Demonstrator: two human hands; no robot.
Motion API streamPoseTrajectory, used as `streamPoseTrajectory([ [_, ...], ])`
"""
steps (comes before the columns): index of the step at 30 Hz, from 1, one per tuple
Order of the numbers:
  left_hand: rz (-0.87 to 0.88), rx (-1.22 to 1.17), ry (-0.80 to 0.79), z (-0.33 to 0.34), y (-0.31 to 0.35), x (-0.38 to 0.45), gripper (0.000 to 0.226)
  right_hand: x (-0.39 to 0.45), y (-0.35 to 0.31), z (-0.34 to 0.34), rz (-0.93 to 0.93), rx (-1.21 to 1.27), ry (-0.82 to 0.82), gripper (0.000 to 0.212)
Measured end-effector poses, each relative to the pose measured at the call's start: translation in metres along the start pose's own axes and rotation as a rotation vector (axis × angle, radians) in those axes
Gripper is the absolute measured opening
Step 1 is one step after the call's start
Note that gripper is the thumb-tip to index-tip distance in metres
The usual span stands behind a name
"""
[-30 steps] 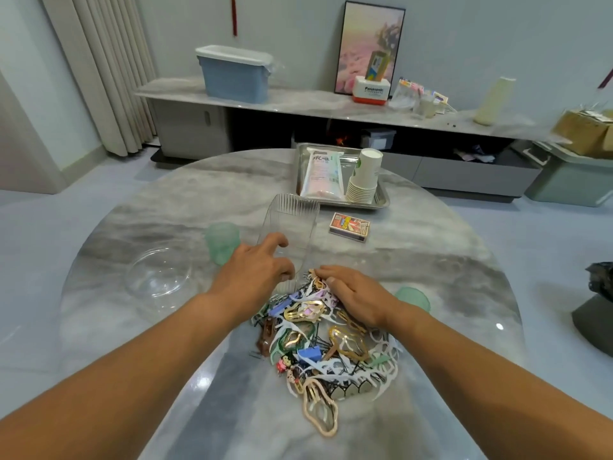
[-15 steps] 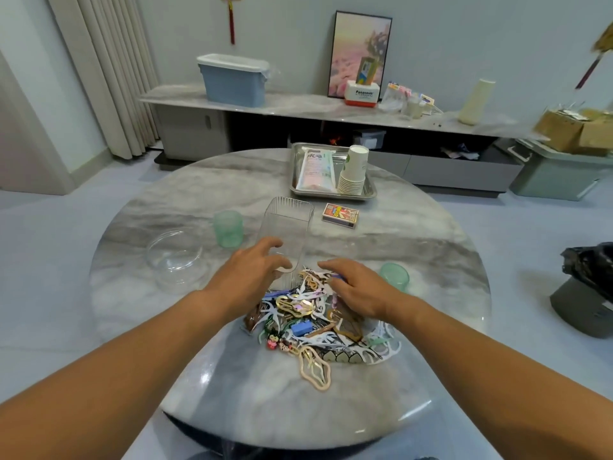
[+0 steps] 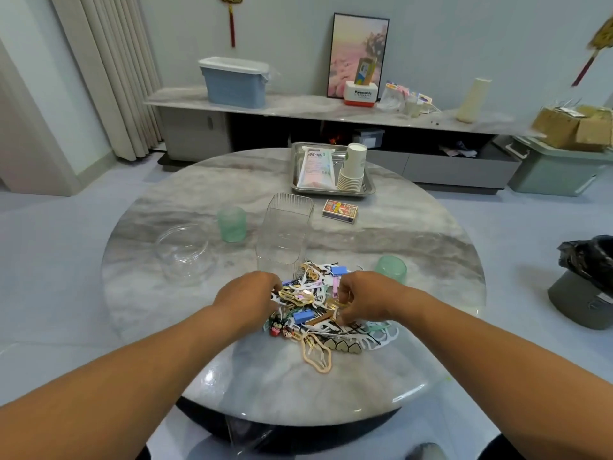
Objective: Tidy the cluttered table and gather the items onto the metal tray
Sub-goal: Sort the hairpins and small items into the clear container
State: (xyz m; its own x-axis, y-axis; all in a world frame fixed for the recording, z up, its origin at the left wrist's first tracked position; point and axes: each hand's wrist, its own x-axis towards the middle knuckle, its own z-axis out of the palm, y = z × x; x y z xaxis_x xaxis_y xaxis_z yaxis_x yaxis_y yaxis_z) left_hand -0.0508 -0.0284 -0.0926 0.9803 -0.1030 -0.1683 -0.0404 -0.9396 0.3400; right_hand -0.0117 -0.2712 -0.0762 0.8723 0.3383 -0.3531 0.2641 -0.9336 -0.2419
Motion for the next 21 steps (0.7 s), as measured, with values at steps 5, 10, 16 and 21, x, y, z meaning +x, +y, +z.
streamPoseTrajectory([
  [5, 0.033, 0.023, 0.06, 0.002, -0.001, 0.012, 0.032, 0.002, 0.002, -0.003, 0.1, 0.278, -0.038, 0.03],
  [10, 0.071, 0.04, 0.049, 0.001, 0.005, 0.019, 0.034, 0.004, 0.009, -0.016, 0.123, 0.48, 0.024, 0.021],
  [16, -0.014, -0.072, 0.109, 0.012, 0.015, 0.022, 0.02, 0.001, 0.017, -0.03, 0.076, 0.56, -0.032, 0.008],
  [21, -0.11, -0.217, 0.092, 0.012, 0.016, 0.02, 0.024, -0.015, 0.005, -0.025, -0.015, 0.45, -0.21, 0.008],
])
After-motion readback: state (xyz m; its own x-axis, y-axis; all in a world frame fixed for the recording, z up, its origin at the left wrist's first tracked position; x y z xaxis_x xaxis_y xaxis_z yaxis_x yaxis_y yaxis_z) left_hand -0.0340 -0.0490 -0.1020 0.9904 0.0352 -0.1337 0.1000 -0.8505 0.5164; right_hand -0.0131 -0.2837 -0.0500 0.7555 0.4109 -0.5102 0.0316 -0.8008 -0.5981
